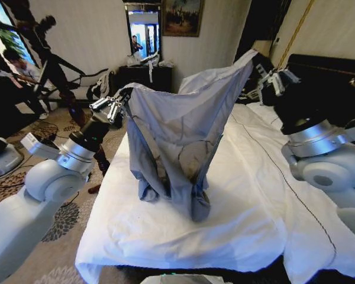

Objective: Pick up the clothes from the bed and hang them on the clothes hanger.

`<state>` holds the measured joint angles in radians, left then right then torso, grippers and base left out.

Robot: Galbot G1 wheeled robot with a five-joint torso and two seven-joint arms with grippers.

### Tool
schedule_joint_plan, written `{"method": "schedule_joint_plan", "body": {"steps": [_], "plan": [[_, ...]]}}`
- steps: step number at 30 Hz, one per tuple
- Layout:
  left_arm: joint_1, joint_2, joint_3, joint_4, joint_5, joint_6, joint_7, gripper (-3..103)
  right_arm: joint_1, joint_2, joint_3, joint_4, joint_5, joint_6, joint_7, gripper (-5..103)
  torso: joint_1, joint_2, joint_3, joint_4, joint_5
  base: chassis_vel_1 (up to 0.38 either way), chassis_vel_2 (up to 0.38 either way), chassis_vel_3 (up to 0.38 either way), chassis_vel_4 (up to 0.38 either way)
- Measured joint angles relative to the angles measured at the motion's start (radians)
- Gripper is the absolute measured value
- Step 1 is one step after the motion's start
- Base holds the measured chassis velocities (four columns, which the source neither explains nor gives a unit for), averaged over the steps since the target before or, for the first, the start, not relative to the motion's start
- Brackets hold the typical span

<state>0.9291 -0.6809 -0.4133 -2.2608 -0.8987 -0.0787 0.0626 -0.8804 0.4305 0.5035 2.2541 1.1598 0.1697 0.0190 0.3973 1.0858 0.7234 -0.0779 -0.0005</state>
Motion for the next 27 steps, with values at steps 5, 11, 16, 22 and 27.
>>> {"method": "schedule_joint_plan", "body": {"steps": [5,11,16,22,27], "plan": [[0.116,-0.083,0.037,0.074,0.128,-0.014,0.001,0,0.047,0.095,-0.220,-0.106,-0.087,-0.023,0.011,0,0.000,0.000,0.000,-0.0002,0.0005,0.000,0.000,0.000,0.000],[0.231,-0.127,0.041,0.118,0.247,0.003,-0.018,0,0.177,0.221,-0.455,-0.218,-0.105,-0.088,0.092,-2,0.000,0.000,0.000,0.0006,0.0003,0.000,0.000,0.000,0.000],[0.378,-0.187,0.013,0.158,0.372,0.011,-0.031,0,0.259,0.352,-0.617,-0.321,-0.049,-0.221,0.198,19,0.000,0.000,0.000,0.0006,0.0003,0.000,0.000,0.000,0.000],[0.428,-0.224,0.008,0.188,0.410,0.012,-0.035,0,0.235,0.405,-0.657,-0.322,-0.004,-0.276,0.210,40,0.000,0.000,0.000,0.0000,0.0005,0.000,0.000,0.000,0.000],[0.432,-0.244,0.006,0.213,0.410,0.012,-0.037,0,0.156,0.391,-0.623,-0.287,-0.027,-0.268,0.210,57,0.000,0.000,0.000,0.0000,0.0005,0.000,0.000,0.000,0.000]]}}
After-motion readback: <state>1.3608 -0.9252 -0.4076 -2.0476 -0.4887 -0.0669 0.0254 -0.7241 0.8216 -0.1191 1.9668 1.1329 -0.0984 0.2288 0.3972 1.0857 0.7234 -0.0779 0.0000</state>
